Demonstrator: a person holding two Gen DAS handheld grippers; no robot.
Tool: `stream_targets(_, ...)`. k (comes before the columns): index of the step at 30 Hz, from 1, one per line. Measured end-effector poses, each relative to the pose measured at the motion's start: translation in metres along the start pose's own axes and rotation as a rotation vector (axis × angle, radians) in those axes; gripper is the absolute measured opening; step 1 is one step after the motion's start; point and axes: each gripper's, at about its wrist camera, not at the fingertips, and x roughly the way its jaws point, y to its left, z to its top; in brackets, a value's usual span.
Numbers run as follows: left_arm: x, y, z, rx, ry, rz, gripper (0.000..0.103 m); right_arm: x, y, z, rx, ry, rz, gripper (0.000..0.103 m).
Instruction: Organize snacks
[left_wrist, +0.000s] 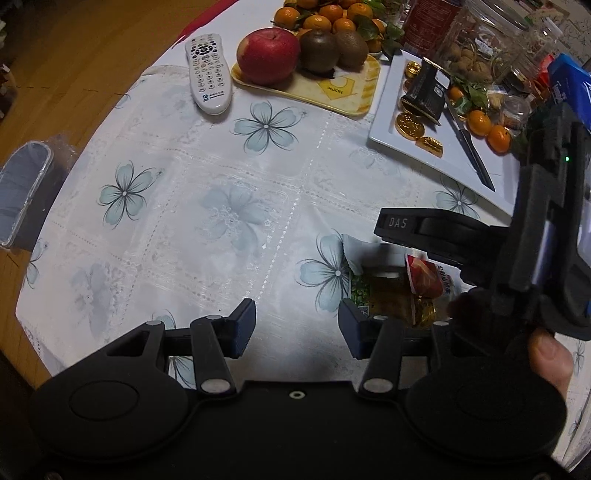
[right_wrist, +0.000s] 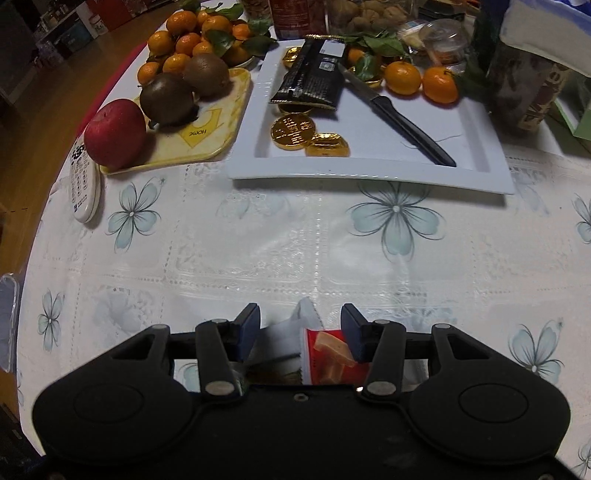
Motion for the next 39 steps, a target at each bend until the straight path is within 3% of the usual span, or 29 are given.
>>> stream_targets(7, 0.002, 0.009, 0.002, -0.027, 0.003, 0.010, 0.057, 0.013, 0.000, -0.008, -0.089, 0.065, -0.015, 0.048)
stream_targets(15, 0.005, -0.006, -0.007, 0.027, 0.015, 0.007, 0.057, -0.020, -0.053, -0.064, -0.206, 0.091, 0.003, 0.047)
stream_targets(21, 0.012, -0.035, -0.028, 0.140, 0.032, 0.004, 0.057, -0.054, -0.113, -0.090, -0.156, 0.066, -0.028, 0.050)
stream_targets(27, 0.024, -0.061, -0.055, 0.230, 0.094, -0.065, 0.057, -0.068, -0.164, -0.098, -0.035, 0.102, -0.076, 0.050)
stream_targets(34, 0.032, -0.083, -0.074, 0.307, 0.100, -0.085, 0.057, -0.091, -0.166, -0.106, 0.003, 0.093, 0.016, 0.050)
stream_targets(39, 0.046, -0.091, -0.072, 0.290, 0.108, -0.069, 0.057, -0.097, -0.155, -0.108, -0.005, 0.120, 0.056, 0.050)
